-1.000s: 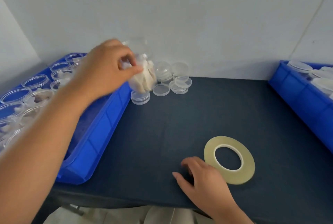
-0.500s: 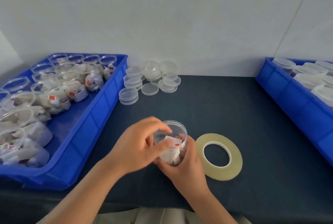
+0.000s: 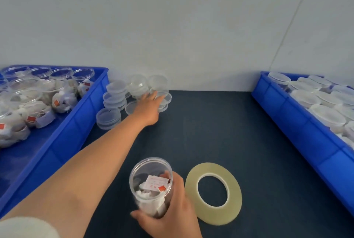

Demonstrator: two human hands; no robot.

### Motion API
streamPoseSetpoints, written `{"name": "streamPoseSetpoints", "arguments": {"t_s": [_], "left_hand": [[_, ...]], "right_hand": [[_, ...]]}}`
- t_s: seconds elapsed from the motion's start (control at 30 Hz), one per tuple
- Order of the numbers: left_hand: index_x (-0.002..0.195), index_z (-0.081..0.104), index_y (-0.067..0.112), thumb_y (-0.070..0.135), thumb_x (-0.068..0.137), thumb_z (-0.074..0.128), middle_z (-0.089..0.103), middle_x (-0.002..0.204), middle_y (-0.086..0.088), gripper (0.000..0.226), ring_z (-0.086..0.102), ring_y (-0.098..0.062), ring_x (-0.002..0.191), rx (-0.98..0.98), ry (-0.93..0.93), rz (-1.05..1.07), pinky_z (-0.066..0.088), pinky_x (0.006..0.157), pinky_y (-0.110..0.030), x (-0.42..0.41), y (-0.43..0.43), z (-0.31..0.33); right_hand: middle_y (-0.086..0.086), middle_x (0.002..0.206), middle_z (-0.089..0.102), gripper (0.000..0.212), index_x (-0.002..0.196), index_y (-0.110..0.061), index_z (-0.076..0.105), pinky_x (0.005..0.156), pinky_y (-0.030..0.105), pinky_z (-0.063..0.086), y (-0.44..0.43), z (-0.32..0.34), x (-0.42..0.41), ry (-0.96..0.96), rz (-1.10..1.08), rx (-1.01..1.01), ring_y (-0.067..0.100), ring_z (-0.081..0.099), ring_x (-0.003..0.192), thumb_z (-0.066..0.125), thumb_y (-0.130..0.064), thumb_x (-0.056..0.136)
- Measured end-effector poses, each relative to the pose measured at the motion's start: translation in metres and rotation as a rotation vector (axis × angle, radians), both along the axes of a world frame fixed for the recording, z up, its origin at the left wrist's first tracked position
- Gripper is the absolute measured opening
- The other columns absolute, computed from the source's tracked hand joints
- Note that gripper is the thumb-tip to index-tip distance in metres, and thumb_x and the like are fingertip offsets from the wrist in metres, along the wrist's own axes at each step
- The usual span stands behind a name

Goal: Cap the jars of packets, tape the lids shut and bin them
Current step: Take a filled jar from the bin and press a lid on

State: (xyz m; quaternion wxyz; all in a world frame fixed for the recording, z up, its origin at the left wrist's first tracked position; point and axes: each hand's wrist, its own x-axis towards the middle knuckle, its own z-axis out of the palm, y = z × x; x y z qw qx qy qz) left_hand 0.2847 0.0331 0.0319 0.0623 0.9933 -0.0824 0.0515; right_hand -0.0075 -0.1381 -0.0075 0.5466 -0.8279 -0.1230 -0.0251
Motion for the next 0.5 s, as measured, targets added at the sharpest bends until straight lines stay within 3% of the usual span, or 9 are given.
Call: {"name": "streamPoseSetpoints", "arguments": {"t_s": [0.1, 0.17, 0.3, 0.4, 0.5], "left_hand": [[0.146, 0.057, 0.026, 0.016, 0.1, 0.064, 0.057, 0.149, -0.005, 0.048, 0.054, -0.034, 0.133, -0.046, -0.082, 0.051, 0.053, 0.098, -0.049, 0.015, 0.005, -0.013], [0.13, 0.068, 0.022, 0.025, 0.098, 0.07, 0.069, 0.128, -0.004, 0.033, 0.063, -0.032, 0.117, -0.068, -0.198, 0.083, 0.055, 0.084, -0.045, 0.013, 0.006, -0.018], [0.115, 0.075, 0.02, 0.038, 0.093, 0.078, 0.075, 0.112, 0.001, 0.028, 0.068, -0.03, 0.104, -0.111, -0.321, 0.066, 0.051, 0.075, -0.039, -0.001, 0.009, -0.023], [0.105, 0.075, 0.015, 0.032, 0.099, 0.072, 0.075, 0.103, 0.0, 0.019, 0.069, -0.031, 0.097, -0.162, -0.371, 0.018, 0.054, 0.075, -0.041, -0.019, 0.013, -0.02], [0.111, 0.071, 0.01, 0.031, 0.105, 0.065, 0.074, 0.103, -0.006, 0.023, 0.067, -0.025, 0.092, -0.386, -0.486, 0.055, 0.05, 0.077, -0.038, -0.045, 0.018, -0.006]], "right_hand": [[-0.031, 0.133, 0.059, 0.088, 0.131, -0.055, 0.041, 0.097, 0.02, 0.051, 0.0, 0.0, 0.003, -0.013, 0.008, 0.0, -0.005, 0.061, 0.121, 0.091, -0.066, 0.058], [-0.033, 0.132, 0.058, 0.084, 0.129, -0.06, 0.042, 0.095, 0.017, 0.05, 0.0, 0.0, 0.004, -0.026, 0.008, -0.018, -0.007, 0.06, 0.121, 0.09, -0.066, 0.06], [-0.036, 0.136, 0.052, 0.083, 0.129, -0.061, 0.041, 0.096, 0.015, 0.048, -0.001, 0.0, 0.005, -0.041, 0.022, -0.026, -0.008, 0.058, 0.123, 0.09, -0.066, 0.062], [-0.034, 0.137, 0.052, 0.088, 0.134, -0.056, 0.04, 0.097, 0.017, 0.049, -0.001, -0.001, 0.003, -0.041, 0.01, -0.034, -0.007, 0.057, 0.124, 0.088, -0.069, 0.061], [-0.031, 0.136, 0.054, 0.087, 0.132, -0.058, 0.036, 0.098, 0.019, 0.05, -0.002, 0.0, 0.001, -0.027, 0.014, -0.025, -0.005, 0.057, 0.124, 0.088, -0.069, 0.063]]}}
